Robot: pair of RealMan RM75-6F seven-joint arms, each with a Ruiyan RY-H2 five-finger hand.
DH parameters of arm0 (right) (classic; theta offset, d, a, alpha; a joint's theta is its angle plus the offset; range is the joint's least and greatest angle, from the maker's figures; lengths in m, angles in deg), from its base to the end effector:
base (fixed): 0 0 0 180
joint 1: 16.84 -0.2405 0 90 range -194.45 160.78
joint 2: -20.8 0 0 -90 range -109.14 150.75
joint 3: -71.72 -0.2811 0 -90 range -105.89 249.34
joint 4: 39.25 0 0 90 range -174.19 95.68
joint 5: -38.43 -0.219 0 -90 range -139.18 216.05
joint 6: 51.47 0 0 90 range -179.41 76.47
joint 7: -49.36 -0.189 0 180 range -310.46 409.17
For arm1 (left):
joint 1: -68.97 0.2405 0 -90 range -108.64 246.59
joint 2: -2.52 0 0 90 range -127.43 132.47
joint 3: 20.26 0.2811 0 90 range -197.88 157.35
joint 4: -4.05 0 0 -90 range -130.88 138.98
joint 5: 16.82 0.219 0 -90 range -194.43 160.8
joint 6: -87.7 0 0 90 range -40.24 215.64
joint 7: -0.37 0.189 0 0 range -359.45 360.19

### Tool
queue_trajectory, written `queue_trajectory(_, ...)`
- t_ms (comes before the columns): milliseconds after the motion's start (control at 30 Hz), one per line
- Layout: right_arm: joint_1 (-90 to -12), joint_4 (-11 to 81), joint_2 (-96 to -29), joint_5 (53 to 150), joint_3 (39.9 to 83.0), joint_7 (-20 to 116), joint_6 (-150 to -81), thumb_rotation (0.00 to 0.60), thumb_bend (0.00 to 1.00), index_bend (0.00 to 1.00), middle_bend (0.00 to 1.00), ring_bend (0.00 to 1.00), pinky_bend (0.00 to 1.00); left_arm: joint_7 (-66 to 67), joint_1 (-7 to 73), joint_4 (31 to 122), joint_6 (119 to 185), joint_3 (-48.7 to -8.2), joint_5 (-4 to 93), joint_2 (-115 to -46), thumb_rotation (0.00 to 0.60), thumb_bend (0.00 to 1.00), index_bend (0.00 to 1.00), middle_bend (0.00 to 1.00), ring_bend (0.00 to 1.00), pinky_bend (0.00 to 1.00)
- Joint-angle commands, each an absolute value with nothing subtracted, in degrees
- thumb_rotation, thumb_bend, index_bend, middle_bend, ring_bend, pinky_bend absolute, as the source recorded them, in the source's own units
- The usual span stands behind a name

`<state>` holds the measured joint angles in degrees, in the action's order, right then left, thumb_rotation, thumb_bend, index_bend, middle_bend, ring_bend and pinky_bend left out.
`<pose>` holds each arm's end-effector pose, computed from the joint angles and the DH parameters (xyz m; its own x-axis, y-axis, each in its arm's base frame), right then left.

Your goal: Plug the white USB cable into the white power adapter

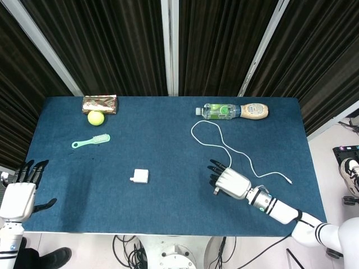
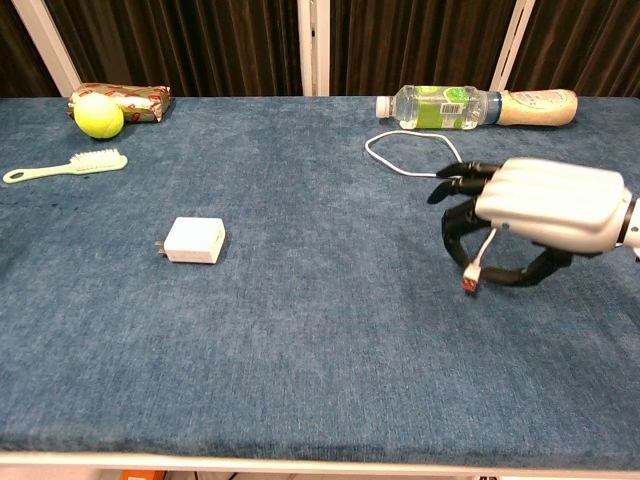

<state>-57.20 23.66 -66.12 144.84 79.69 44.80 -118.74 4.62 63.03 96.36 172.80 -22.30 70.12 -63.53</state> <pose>-0.2122 -0.3463 -0.0420 0.6945 -0.0654 0.7165 -0.4700 -0.7952 0.3830 -0.3280 0.2315 0.1460 0.4352 0.0085 0.9003 0.8996 -0.0453 -0.4344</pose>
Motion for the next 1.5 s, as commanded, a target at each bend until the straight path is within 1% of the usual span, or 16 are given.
queue_trajectory(33, -57.2, 25.3, -65.0, 143.6, 78.5, 45.2, -119.1, 0.600, 0.43, 0.60, 0.44, 0.21, 0.06, 5.1, 62.1, 96.5, 172.0, -22.6, 70.8, -63.0, 0.600, 0.05, 0.06, 0.10, 0.00, 0.00)
queue_trajectory(133, -57.0, 27.0, -63.9, 142.2, 77.6, 45.5, -119.0, 0.600, 0.44, 0.60, 0.48, 0.25, 0.08, 5.6, 60.6, 96.9, 170.7, -22.8, 72.1, -62.7, 0.600, 0.05, 0.06, 0.10, 0.00, 0.00)
queue_trajectory(300, -56.1, 28.9, -62.5, 139.9, 76.6, 45.9, -118.9, 0.600, 0.45, 0.62, 0.52, 0.27, 0.10, 5.6, 57.3, 97.2, 167.7, -23.2, 74.3, -62.3, 0.600, 0.05, 0.06, 0.10, 0.00, 0.00)
queue_trajectory(500, -54.9, 30.1, -61.5, 138.2, 75.9, 46.2, -119.2, 0.600, 0.45, 0.62, 0.53, 0.27, 0.10, 5.3, 51.6, 98.1, 161.7, -24.2, 76.4, -61.8, 0.600, 0.05, 0.06, 0.10, 0.00, 0.00)
queue_trajectory(667, -54.2, 30.7, -60.6, 137.0, 74.9, 46.1, -120.1, 0.600, 0.45, 0.63, 0.53, 0.28, 0.10, 4.6, 44.1, 99.0, 152.6, -25.4, 77.3, -62.7, 0.600, 0.05, 0.06, 0.10, 0.00, 0.00)
queue_trajectory(800, -54.1, 32.3, -58.8, 136.3, 73.0, 46.7, -121.8, 0.600, 0.45, 0.63, 0.53, 0.28, 0.10, 3.5, 37.5, 99.2, 144.0, -26.5, 76.4, -65.5, 0.600, 0.05, 0.08, 0.10, 0.00, 0.00)
queue_trajectory(967, -53.9, 36.6, -54.5, 135.3, 70.6, 48.9, -123.7, 0.600, 0.45, 0.63, 0.53, 0.28, 0.10, 3.7, 30.4, 96.9, 134.5, -27.9, 72.6, -71.2, 0.600, 0.08, 0.14, 0.16, 0.07, 0.00)
queue_trajectory(1100, -53.0, 39.3, -51.8, 134.7, 69.7, 50.1, -124.9, 0.600, 0.45, 0.63, 0.53, 0.28, 0.10, 8.2, 26.9, 94.7, 128.1, -28.7, 65.5, -74.5, 0.600, 0.10, 0.18, 0.16, 0.07, 0.00)
queue_trajectory(1300, -51.7, 39.9, -50.6, 134.2, 70.0, 49.9, -125.2, 0.600, 0.46, 0.64, 0.53, 0.28, 0.10, 14.3, 25.0, 93.5, 125.6, -28.4, 57.2, -76.7, 0.600, 0.15, 0.23, 0.19, 0.12, 0.00)
queue_trajectory(1500, -50.9, 38.9, -51.1, 134.4, 70.3, 48.8, -125.3, 0.600, 0.46, 0.64, 0.53, 0.28, 0.10, 18.0, 23.8, 91.7, 125.9, -27.6, 51.0, -78.7, 0.600, 0.16, 0.24, 0.20, 0.12, 0.00)
